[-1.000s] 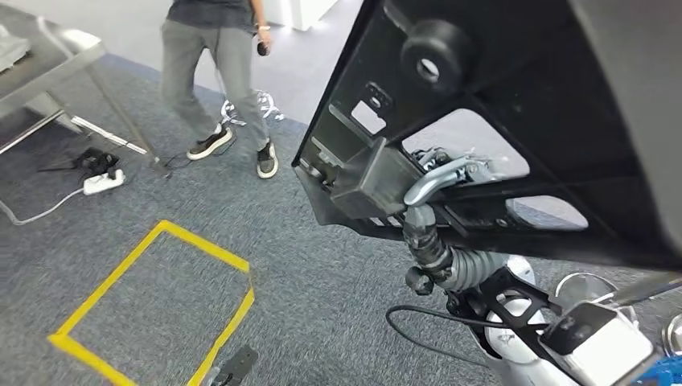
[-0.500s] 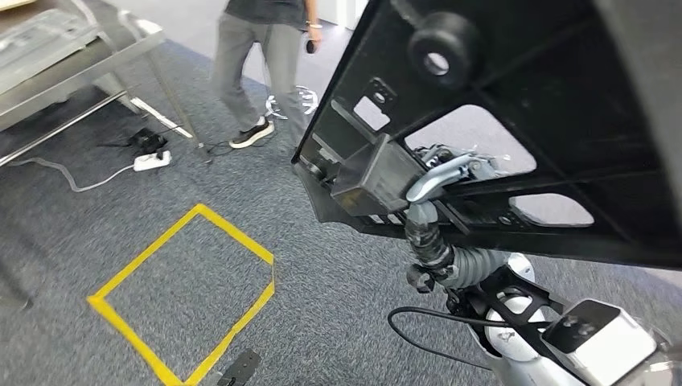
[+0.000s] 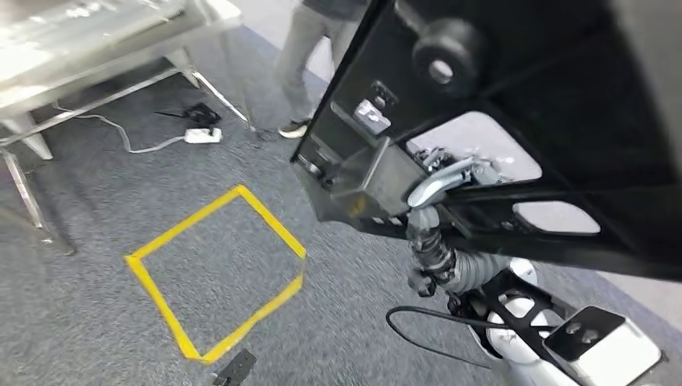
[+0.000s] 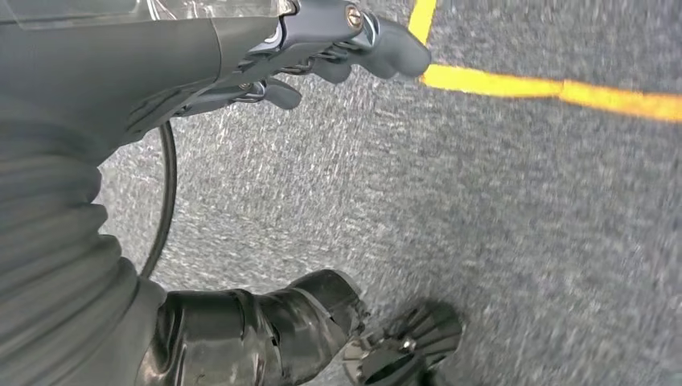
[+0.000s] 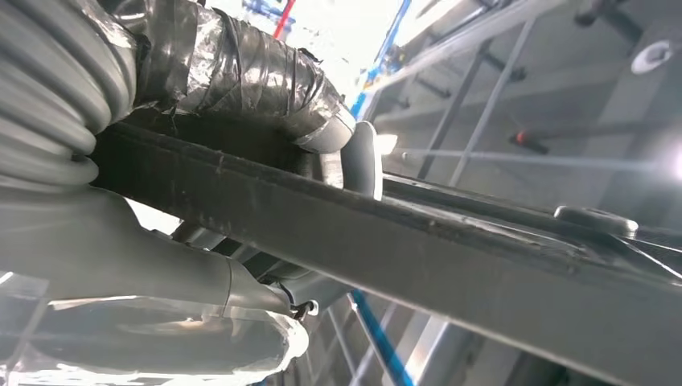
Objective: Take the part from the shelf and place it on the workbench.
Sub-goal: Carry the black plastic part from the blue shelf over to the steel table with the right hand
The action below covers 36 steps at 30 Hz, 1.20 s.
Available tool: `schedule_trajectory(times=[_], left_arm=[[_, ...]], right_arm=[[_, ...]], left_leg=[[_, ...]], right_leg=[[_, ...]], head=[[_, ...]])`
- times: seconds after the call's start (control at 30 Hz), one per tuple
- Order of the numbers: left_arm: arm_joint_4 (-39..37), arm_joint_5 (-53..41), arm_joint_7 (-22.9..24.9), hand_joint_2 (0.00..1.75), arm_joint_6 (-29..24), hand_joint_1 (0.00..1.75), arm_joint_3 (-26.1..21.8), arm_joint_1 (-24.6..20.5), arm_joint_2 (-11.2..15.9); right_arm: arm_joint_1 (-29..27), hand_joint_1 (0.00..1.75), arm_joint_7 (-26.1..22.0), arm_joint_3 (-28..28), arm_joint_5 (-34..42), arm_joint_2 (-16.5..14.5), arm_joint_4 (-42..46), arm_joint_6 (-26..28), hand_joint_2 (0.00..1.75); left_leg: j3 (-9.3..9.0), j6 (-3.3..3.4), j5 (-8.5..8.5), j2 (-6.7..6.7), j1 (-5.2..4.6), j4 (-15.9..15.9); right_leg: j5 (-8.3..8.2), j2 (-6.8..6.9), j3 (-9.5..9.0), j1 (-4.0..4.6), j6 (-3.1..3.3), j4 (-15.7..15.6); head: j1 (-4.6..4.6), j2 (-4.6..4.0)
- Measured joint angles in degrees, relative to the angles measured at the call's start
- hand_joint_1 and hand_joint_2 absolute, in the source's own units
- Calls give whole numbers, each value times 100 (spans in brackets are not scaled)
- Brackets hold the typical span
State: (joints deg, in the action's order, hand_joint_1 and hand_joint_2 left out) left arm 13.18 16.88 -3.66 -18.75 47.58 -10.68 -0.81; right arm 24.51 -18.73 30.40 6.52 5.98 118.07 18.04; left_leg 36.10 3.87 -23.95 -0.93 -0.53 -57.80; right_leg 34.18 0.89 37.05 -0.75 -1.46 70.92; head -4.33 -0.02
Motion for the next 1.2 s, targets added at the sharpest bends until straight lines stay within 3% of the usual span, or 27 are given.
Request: schedule_trajectory(times=[0.03,0.07,0.1,0.13,0.2,0.27,0.33,0.37,0.4,0.47,0.5,0.57,0.6,0.67,0.7,0.77,0.8,0.87,0.93,1.0,1.07,1.1,1.13,1.2], left_arm=[[0,8,-20,175,-27,0,0,-6,-4],[0,20,-38,175,-51,0,0,-5,-7],[0,30,-47,175,-69,0,0,-1,-8],[0,38,-51,175,-79,0,0,2,-9],[0,44,-56,175,-88,0,0,-2,-12],[0,45,-66,175,-91,0,0,-10,-13],[0,49,-73,175,-94,0,0,5,-11],[0,51,-75,175,-95,0,0,23,-4],[0,52,-77,175,-96,0,0,33,3],[0,49,-88,175,-108,0,-1,28,15],[0,46,-98,175,-118,0,-1,16,15],[0,40,-118,175,-141,0,-1,11,14],[0,38,-124,175,-147,0,0,18,14],[0,35,-130,175,-154,0,0,32,15],[0,34,-132,175,-158,0,0,28,15],[0,32,-136,175,-169,0,0,6,16],[0,31,-137,175,-173,0,0,-2,17],[0,30,-137,175,-179,0,0,5,22],[0,28,-138,175,-183,0,0,18,25],[0,25,-141,175,-183,0,0,8,25],[0,24,-137,175,-180,0,0,-5,24],[0,24,-132,175,-177,0,0,-1,24],[0,24,-128,175,-175,0,0,4,24],[0,24,-124,175,-173,0,0,10,23]], right_arm=[[-11,175,2,0,1,1,-2,4,175],[-21,175,4,0,0,1,-4,8,175],[-28,175,4,0,-1,1,-4,11,175],[-29,175,4,0,-1,1,-3,13,175],[-29,175,4,0,-3,1,-2,14,175],[-29,175,7,0,-4,1,-2,14,175],[-24,175,15,0,-3,1,-2,11,175],[-18,175,19,0,-3,0,-3,7,175],[-15,175,20,0,-3,-1,-3,3,175],[-8,175,19,0,3,-1,-3,-2,175],[-9,175,19,0,8,-1,-3,-2,175],[-14,175,18,0,20,-1,-5,-3,175],[-16,175,18,0,23,-1,-6,-3,175],[-16,175,17,0,29,-1,-7,-3,175],[-16,175,17,0,30,-1,-7,-3,175],[-12,175,15,0,30,-1,-7,-2,175],[-10,175,13,0,30,-1,-7,-2,175],[-8,175,11,0,30,-1,-6,-2,175],[-6,175,10,0,30,-1,-4,-2,175],[-7,175,4,0,30,-1,-4,-2,175],[-24,175,1,0,33,0,-9,-1,175],[-34,175,2,0,36,1,-13,-1,175],[-41,175,2,0,39,1,-17,-1,175],[-41,175,1,0,45,1,-20,-1,175]], left_leg=[[-6,9,-9,-78,0,-6],[-14,8,-21,-163,1,-17],[-24,1,-35,-251,5,-34],[-35,-14,-55,-340,11,-58],[-27,-66,-109,-502,23,-134],[28,-138,-129,-634,38,-175],[68,-210,-108,-751,61,-155],[74,-239,-114,-727,64,-162],[104,-267,-154,-612,55,-230],[319,-317,-379,-236,43,-671],[517,-341,-538,-86,49,-1038],[854,-368,-713,26,78,-1619],[894,-371,-658,47,87,-1654],[627,-354,-307,141,90,-1103],[418,-336,-162,273,62,-710],[153,-271,-39,457,2,-208],[123,-240,-67,472,-30,-142],[115,-181,-79,343,-40,-117],[44,-116,-75,210,-18,-57],[-29,-47,-76,84,6,-16],[-55,-3,-99,-61,-2,-22],[-70,6,-114,-145,-8,-29],[-88,8,-131,-236,-11,-40],[-128,-11,-179,-414,-4,-77]], right_leg=[[68,-41,201,-1,-6,308],[20,-57,316,-3,-12,421],[-131,-68,329,-9,-17,328],[-367,-99,238,-21,-20,32],[-720,-324,-50,-63,-19,-692],[-784,-518,-196,-79,0,-1024],[-782,-468,-218,-63,53,-1061],[-790,-403,-243,-62,87,-1092],[-797,-337,-273,-70,121,-1126],[-793,-181,-329,-68,178,-1173],[-780,-99,-343,-54,199,-1178],[-752,62,-359,-34,218,-1179],[-735,139,-372,-30,216,-1179],[-693,275,-423,-28,195,-1179],[-665,336,-455,-18,174,-1179],[-614,438,-503,7,118,-1180],[-593,487,-523,18,85,-1188],[-557,593,-573,20,24,-1219],[-452,490,-589,-4,-40,-1125],[-181,180,-344,-27,-65,-581],[61,-7,113,-23,-60,192],[47,-38,271,-19,-57,389],[-89,-59,329,-18,-47,364],[-584,-187,154,-19,-12,-273]], head=[[5,-1],[4,-1],[4,-1],[7,0],[11,1],[16,1],[20,1],[20,1],[2,0],[-30,-1],[-44,-1],[-44,-1],[-45,-1],[-46,-1],[-45,0],[-37,0],[-32,0],[-25,0],[-16,1],[10,0],[30,0],[31,0],[31,0],[33,0]])
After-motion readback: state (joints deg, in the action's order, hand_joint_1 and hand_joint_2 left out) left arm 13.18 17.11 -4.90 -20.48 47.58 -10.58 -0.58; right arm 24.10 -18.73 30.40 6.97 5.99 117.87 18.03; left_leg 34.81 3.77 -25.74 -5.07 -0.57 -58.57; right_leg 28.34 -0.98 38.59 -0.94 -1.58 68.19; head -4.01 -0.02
